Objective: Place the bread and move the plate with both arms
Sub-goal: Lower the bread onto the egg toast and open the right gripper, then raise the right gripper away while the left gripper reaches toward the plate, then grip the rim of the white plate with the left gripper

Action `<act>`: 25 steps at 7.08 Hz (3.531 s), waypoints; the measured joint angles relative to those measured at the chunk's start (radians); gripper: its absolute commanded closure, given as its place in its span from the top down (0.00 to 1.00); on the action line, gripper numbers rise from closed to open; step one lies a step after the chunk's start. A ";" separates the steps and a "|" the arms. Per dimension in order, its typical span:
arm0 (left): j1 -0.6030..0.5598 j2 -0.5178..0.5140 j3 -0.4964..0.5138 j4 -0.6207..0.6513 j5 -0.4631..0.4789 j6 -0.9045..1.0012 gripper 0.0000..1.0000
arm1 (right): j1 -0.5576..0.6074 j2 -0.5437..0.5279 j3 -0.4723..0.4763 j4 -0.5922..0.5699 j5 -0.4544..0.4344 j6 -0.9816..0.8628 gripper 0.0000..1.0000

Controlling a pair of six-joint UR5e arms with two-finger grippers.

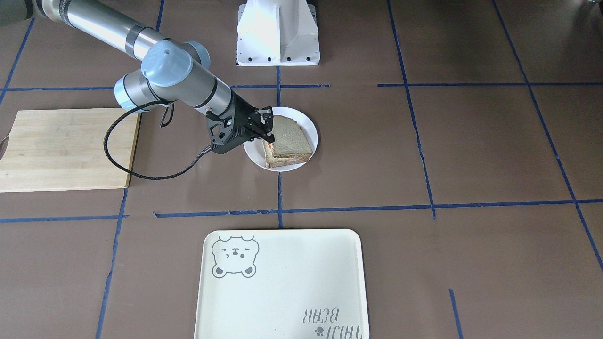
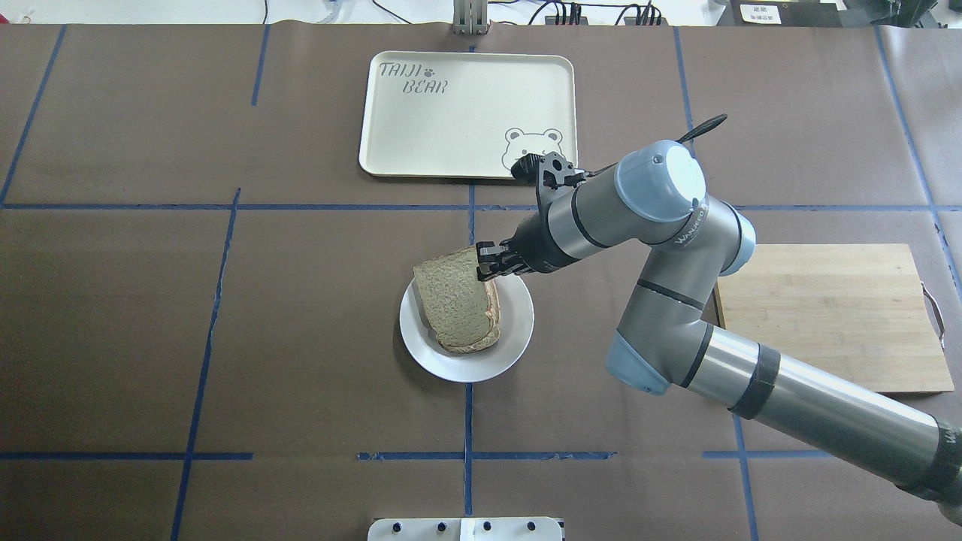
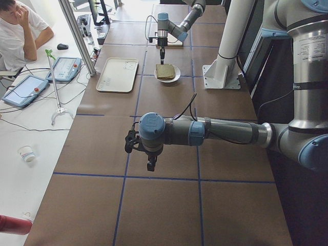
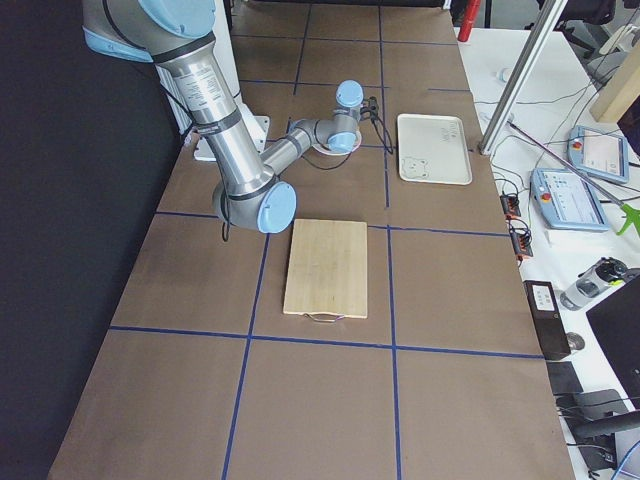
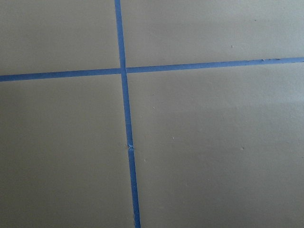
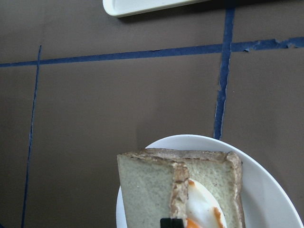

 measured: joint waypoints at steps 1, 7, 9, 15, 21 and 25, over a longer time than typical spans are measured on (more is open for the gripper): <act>0.000 0.000 0.000 0.000 0.000 0.000 1.00 | 0.001 -0.005 -0.001 0.001 0.000 -0.013 0.00; 0.005 -0.005 -0.015 -0.004 -0.001 0.000 1.00 | -0.011 -0.029 0.001 0.002 -0.032 -0.011 0.99; 0.065 -0.033 -0.018 -0.083 -0.040 -0.079 1.00 | -0.002 -0.039 0.024 -0.004 -0.033 -0.006 1.00; 0.583 -0.304 0.003 -0.638 -0.008 -1.266 1.00 | 0.185 -0.324 0.417 -0.451 -0.020 -0.061 0.99; 1.011 -0.459 0.135 -1.044 0.507 -1.857 0.96 | 0.389 -0.527 0.524 -0.479 0.146 -0.278 0.99; 1.121 -0.520 0.294 -1.361 0.651 -1.919 0.88 | 0.389 -0.538 0.528 -0.479 0.149 -0.282 0.99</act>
